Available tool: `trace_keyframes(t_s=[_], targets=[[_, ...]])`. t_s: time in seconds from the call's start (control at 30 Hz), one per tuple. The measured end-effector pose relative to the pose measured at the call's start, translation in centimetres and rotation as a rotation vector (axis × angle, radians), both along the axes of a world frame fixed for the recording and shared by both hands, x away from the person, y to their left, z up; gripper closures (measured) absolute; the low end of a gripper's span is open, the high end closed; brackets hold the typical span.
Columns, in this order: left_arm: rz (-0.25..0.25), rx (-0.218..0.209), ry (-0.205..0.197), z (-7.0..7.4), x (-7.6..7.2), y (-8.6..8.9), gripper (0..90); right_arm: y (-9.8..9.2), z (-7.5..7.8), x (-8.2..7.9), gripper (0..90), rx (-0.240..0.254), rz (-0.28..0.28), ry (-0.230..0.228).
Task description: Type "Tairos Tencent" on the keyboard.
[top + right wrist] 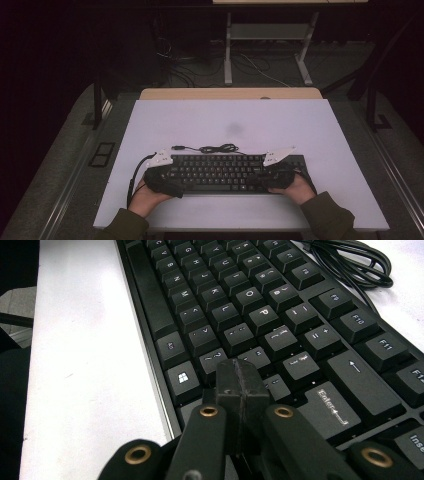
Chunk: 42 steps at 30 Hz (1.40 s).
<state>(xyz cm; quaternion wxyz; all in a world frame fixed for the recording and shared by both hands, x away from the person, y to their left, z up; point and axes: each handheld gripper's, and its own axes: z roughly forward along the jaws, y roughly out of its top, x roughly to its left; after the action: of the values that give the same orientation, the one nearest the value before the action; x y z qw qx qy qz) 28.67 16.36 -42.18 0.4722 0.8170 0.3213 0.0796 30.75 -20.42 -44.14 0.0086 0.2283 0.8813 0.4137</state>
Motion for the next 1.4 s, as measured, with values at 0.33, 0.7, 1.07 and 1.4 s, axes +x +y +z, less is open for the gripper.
trace_keyframes(t_s=[0.33,0.7,1.07,1.4], targets=[[-0.013,0.01,0.005,0.5,1.0,-1.4,0.0,0.0,0.0,0.0,89.6,-0.002,0.001,0.001],[-0.03,0.007,-0.013,1.3,2.3,-2.9,0.0,0.0,0.0,0.0,89.6,-0.002,0.002,0.001],[-0.024,-0.012,-0.051,1.5,3.3,-4.2,7.0,0.0,0.0,0.0,89.6,0.0,0.0,0.007],[-0.03,-0.02,-0.019,0.6,3.8,-4.3,36.0,0.0,0.0,0.0,89.6,0.001,0.002,0.01]])
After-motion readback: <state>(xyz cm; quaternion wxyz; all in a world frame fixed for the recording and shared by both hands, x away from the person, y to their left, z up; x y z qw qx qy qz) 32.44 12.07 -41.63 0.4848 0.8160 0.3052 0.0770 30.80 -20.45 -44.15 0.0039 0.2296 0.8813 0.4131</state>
